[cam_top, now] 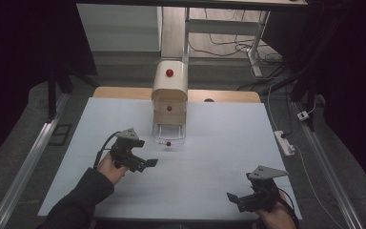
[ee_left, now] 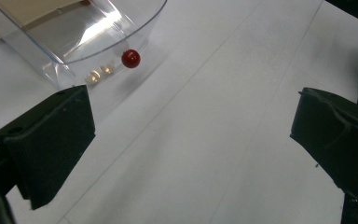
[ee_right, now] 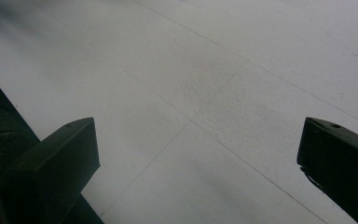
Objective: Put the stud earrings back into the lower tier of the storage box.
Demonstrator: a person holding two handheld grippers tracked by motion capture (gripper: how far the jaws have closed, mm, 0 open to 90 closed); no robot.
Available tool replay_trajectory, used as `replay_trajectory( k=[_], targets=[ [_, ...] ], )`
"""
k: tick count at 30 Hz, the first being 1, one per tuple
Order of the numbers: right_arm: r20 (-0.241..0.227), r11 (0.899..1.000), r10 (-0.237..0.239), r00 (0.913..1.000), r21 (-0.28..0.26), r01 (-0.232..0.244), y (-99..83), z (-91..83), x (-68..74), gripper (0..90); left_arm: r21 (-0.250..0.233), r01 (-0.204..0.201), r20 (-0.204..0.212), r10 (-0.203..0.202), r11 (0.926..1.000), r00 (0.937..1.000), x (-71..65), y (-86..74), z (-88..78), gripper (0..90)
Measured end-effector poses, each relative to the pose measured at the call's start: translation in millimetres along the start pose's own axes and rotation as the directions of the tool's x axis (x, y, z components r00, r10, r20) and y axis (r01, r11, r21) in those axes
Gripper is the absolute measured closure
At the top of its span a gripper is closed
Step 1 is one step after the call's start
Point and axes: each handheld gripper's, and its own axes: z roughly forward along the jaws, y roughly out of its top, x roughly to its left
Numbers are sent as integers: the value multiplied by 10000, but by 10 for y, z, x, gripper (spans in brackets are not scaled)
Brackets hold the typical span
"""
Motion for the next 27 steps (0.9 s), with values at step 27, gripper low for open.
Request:
replay_trajectory(
  k=[27],
  targets=[
    [80,9999,-91,9999,101,90,8,12,11,0,-91,686,118,-685,9976,9976,-246,-520,-476,0]
  ],
)
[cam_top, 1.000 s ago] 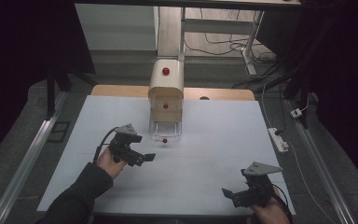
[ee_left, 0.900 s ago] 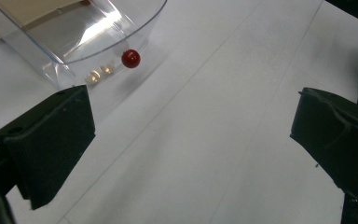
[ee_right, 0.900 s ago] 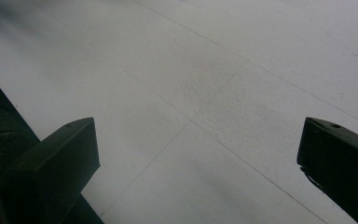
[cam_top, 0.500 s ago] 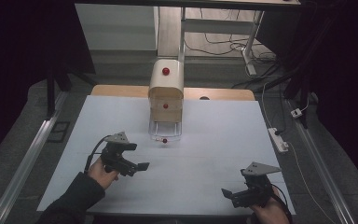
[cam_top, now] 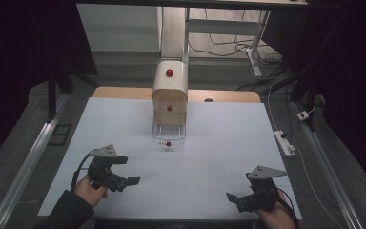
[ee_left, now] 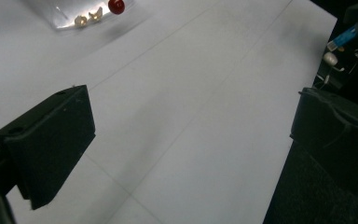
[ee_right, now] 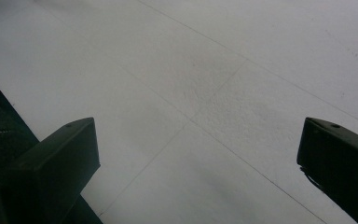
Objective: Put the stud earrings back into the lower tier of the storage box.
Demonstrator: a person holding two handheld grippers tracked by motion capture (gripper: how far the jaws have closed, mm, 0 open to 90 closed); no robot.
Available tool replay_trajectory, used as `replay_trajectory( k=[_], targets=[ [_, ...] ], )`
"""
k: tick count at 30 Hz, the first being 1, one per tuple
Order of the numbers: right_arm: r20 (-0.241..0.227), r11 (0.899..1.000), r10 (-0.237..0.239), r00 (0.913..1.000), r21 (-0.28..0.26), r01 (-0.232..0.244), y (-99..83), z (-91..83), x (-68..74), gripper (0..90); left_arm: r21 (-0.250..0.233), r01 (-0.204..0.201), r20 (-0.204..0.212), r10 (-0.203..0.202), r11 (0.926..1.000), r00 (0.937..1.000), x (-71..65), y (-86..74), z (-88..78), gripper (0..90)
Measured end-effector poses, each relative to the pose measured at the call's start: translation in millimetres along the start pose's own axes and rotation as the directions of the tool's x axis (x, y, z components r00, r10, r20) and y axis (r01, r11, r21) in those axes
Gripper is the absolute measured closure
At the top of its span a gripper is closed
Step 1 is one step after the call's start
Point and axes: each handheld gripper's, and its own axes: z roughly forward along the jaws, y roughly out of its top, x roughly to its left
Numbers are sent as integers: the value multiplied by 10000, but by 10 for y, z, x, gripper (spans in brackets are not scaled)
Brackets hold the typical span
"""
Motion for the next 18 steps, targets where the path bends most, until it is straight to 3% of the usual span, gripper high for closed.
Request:
replay_trajectory(
  k=[11,18],
  targets=[
    [32,10000,-15,10000,33,15,1,3,5,0,-108,249,-44,-249,9996,9997,-53,-181,-208,0],
    [51,9999,-62,10000,80,62,3,5,5,0,-215,437,-393,-445,9988,9982,-79,-343,-384,0]
  ],
)
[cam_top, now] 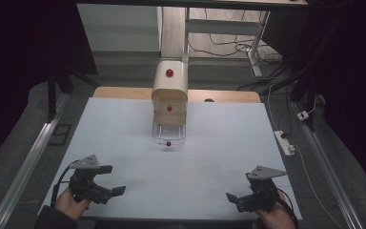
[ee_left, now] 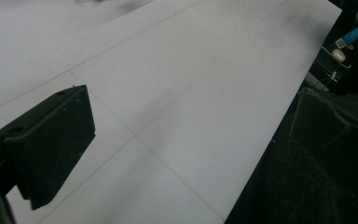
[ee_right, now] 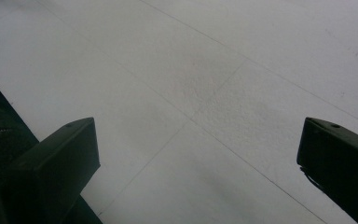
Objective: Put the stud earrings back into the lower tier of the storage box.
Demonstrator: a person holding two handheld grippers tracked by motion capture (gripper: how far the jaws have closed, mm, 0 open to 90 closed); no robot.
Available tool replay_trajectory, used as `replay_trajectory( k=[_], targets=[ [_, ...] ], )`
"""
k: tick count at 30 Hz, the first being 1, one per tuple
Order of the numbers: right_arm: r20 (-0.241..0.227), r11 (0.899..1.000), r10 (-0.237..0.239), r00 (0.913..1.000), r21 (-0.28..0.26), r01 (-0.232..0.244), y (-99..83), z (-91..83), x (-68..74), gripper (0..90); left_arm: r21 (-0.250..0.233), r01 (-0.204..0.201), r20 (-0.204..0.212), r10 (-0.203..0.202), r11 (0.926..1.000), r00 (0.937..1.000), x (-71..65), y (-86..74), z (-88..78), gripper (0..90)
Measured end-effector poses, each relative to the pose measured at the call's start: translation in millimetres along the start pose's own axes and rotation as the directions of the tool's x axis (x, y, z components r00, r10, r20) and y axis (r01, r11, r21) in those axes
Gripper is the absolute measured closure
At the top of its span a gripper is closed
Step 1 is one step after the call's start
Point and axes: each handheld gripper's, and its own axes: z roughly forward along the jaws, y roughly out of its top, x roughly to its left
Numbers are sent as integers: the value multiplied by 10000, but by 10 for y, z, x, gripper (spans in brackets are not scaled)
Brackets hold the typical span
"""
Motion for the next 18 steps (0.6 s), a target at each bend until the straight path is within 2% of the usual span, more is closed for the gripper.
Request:
replay_trajectory(
  k=[10,13,18],
  targets=[
    [24,10000,42,10000,26,-42,6,6,7,0,-179,694,-218,-698,9974,9973,29,-237,-231,0],
    [47,10000,3,10000,52,-4,8,10,9,0,-224,819,-283,-825,9964,9962,30,-291,-281,0],
    [44,10000,-10,10000,81,10,11,12,8,0,-196,861,-671,-872,9961,9939,10,-370,-355,0]
  ],
)
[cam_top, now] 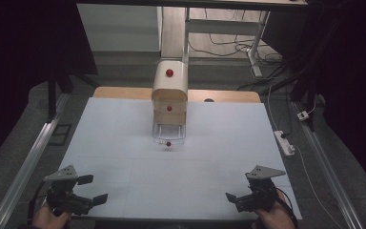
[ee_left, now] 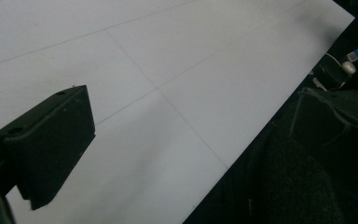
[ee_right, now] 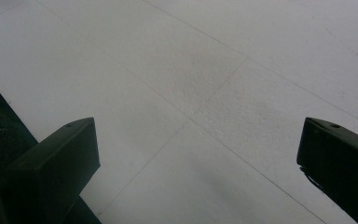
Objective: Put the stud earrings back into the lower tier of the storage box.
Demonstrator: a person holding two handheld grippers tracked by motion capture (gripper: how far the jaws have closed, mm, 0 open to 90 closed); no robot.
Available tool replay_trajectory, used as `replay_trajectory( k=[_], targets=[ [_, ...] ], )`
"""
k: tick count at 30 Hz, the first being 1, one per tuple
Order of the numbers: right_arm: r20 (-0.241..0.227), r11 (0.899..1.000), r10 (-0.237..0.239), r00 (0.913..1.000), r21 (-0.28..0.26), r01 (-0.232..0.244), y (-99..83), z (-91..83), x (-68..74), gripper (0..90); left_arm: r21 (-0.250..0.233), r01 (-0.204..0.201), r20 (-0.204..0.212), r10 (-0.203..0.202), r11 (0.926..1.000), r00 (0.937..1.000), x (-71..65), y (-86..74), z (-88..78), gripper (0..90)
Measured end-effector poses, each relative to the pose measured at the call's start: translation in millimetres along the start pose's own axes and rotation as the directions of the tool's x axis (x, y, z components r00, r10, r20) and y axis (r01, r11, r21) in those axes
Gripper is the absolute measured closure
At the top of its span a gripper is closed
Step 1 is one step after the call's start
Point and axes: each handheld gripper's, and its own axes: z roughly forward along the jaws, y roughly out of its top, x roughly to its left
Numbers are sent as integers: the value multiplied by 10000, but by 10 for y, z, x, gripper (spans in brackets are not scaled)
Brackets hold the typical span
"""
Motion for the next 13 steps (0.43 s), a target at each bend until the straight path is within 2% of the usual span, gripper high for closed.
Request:
replay_trajectory(
  k=[7,13],
  targets=[
    [10,10000,-42,10000,18,42,3,7,4,0,-29,73,-589,-75,10000,9982,-39,-84,-114,0],
    [46,9999,-102,9999,95,102,3,16,8,0,-60,128,-618,-132,9999,9980,-43,-92,-126,0]
  ],
)
